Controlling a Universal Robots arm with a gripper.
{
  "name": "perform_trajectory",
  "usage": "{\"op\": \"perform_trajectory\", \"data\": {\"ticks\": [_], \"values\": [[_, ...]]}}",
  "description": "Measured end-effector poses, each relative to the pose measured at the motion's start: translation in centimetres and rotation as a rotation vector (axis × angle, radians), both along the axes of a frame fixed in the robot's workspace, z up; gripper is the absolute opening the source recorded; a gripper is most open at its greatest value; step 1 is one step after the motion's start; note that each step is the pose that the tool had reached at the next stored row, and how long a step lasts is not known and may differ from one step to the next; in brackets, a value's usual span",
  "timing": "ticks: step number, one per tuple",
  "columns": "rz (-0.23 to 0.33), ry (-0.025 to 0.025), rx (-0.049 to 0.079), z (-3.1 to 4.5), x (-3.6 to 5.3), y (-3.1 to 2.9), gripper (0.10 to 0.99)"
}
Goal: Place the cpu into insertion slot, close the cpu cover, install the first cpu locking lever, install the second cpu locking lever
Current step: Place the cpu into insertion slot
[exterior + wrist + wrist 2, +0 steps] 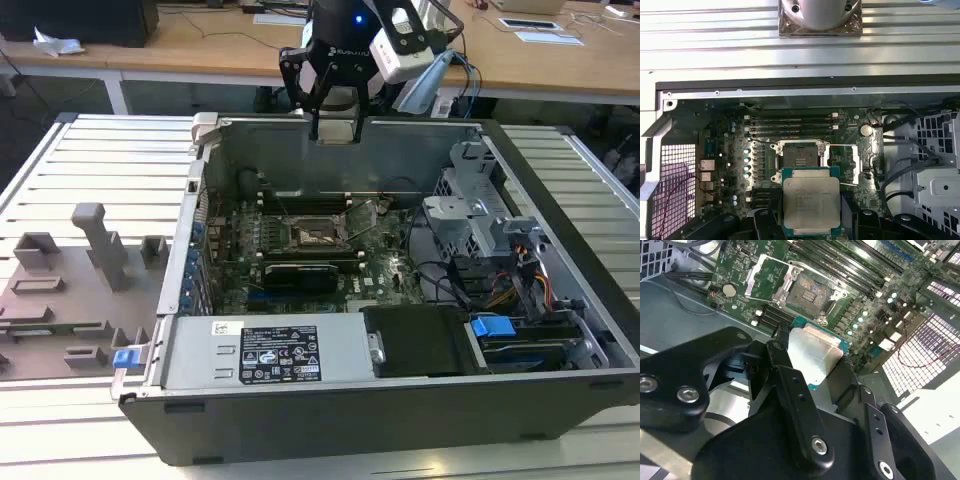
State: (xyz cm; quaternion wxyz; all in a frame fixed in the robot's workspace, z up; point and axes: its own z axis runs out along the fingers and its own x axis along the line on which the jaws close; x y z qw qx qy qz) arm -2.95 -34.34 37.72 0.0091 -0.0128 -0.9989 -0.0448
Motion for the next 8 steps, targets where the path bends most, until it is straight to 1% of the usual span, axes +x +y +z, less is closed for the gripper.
{"op": "perform_trajectory", "data": {"ticks": [4,8], "values": [[0.0,0.0,0.0,-0.51,0.0,0.0,0.545],[0.0,0.0,0.0,-0.75,0.0,0.0,0.545]]}}
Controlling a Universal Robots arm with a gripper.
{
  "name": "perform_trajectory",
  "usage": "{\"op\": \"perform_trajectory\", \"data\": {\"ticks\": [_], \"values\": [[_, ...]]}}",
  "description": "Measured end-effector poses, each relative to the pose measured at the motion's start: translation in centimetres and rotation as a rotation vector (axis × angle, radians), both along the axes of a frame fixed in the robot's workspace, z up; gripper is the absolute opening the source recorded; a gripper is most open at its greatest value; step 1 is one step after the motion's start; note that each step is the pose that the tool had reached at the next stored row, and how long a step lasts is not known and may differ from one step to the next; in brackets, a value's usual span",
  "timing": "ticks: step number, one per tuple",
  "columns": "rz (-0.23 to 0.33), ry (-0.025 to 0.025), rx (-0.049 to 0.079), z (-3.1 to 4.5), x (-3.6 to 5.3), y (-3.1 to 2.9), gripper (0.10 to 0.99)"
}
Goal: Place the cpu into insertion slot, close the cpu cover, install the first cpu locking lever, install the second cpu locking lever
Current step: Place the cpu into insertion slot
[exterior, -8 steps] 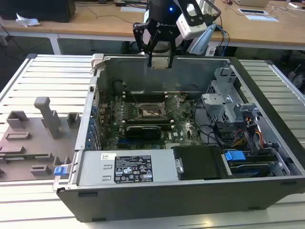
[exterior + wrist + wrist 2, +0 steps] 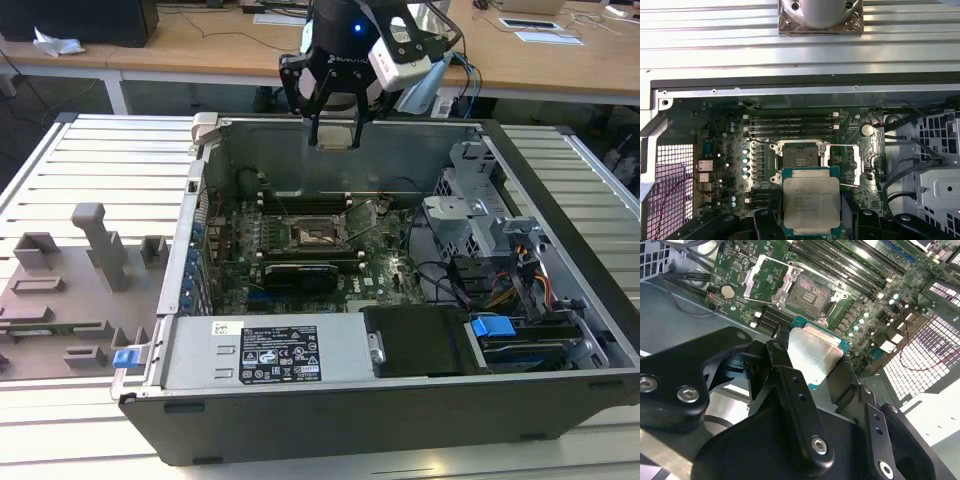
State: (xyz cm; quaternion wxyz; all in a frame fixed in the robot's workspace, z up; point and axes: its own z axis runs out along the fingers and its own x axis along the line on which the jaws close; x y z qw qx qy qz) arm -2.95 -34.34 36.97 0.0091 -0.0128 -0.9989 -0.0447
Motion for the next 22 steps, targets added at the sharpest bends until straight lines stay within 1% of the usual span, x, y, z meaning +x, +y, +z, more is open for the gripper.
{"op": "perform_trajectory", "data": {"ticks": [4,6,19,22], "values": [[0.0,0.0,0.0,-0.54,0.0,0.0,0.545],[0.0,0.0,0.0,-0.99,0.0,0.0,0.545],[0.0,0.0,0.0,-2.24,0.0,0.0,0.545],[0.0,0.0,0.0,-2.66,0.0,0.0,0.545]]}}
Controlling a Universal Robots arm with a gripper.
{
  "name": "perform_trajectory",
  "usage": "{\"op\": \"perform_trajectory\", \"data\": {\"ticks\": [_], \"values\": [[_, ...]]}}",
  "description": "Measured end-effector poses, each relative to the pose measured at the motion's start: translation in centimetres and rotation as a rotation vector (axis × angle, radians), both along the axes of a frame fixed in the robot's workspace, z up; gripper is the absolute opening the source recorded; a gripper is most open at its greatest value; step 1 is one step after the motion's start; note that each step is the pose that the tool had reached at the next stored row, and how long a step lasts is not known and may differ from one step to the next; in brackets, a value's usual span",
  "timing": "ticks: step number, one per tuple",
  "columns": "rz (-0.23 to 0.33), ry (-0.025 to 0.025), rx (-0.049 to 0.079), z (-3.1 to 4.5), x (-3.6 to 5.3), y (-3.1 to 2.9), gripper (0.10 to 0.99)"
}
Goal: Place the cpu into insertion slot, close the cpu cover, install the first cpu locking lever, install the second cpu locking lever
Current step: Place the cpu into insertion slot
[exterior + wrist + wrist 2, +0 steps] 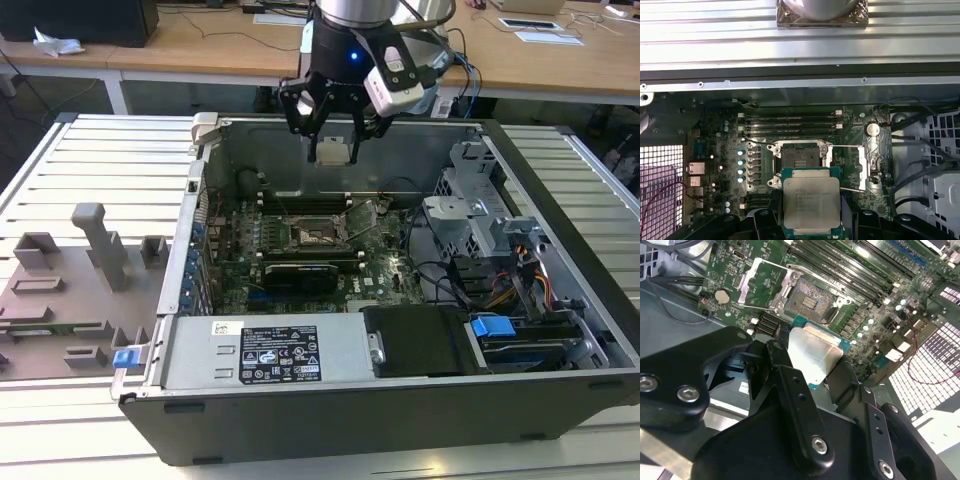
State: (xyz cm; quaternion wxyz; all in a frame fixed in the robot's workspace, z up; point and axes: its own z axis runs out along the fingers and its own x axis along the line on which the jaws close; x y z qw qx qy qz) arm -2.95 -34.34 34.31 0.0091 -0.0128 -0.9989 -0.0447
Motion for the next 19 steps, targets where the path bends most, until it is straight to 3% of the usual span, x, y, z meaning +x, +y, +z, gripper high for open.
{"op": "perform_trajectory", "data": {"ticks": [19], "values": [[0.0,0.0,0.0,-1.79,0.0,0.0,0.545]]}}
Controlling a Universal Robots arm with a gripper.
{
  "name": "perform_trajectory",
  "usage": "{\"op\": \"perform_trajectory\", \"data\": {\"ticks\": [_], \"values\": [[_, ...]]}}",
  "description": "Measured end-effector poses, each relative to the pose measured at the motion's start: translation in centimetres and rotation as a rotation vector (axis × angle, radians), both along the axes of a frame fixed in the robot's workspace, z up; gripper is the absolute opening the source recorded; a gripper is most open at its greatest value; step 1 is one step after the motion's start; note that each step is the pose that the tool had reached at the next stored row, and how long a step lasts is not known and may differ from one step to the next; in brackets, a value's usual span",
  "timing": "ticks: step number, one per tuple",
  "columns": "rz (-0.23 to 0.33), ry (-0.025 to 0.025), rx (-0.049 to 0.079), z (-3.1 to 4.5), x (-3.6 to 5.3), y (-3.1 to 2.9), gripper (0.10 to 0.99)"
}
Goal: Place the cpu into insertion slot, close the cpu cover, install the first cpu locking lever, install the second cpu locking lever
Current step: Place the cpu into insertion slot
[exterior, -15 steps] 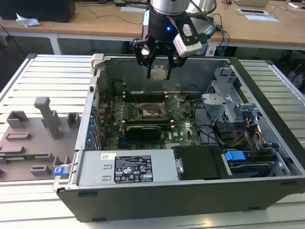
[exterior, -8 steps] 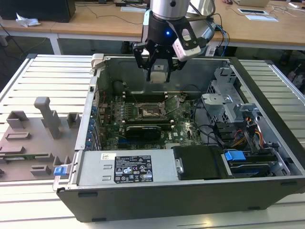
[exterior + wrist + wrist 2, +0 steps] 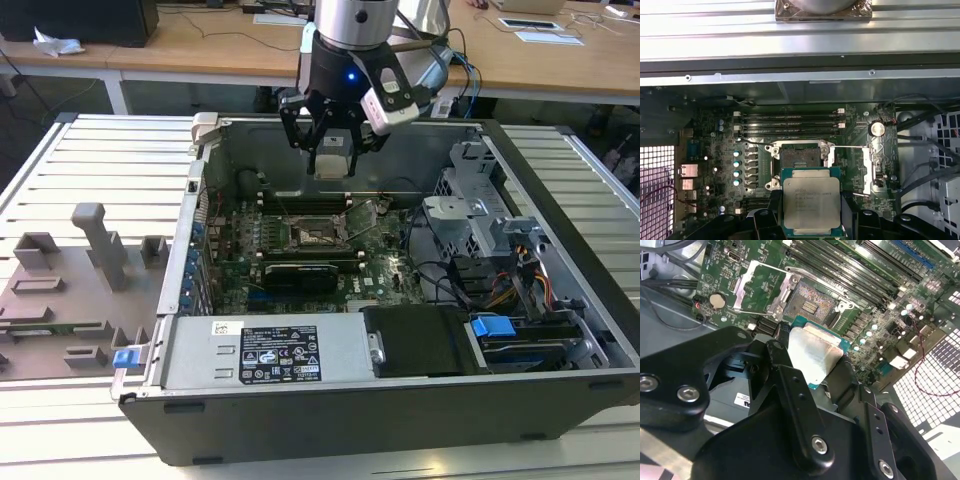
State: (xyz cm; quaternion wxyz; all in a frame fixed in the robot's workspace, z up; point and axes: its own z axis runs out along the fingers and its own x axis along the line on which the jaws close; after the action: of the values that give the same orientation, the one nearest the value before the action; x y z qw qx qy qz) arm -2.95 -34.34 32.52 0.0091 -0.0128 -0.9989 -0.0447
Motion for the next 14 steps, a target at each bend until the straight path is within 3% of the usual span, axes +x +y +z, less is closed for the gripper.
{"op": "perform_trajectory", "data": {"ticks": [14], "values": [[0.0,0.0,0.0,-0.77,0.0,0.0,0.545]]}}
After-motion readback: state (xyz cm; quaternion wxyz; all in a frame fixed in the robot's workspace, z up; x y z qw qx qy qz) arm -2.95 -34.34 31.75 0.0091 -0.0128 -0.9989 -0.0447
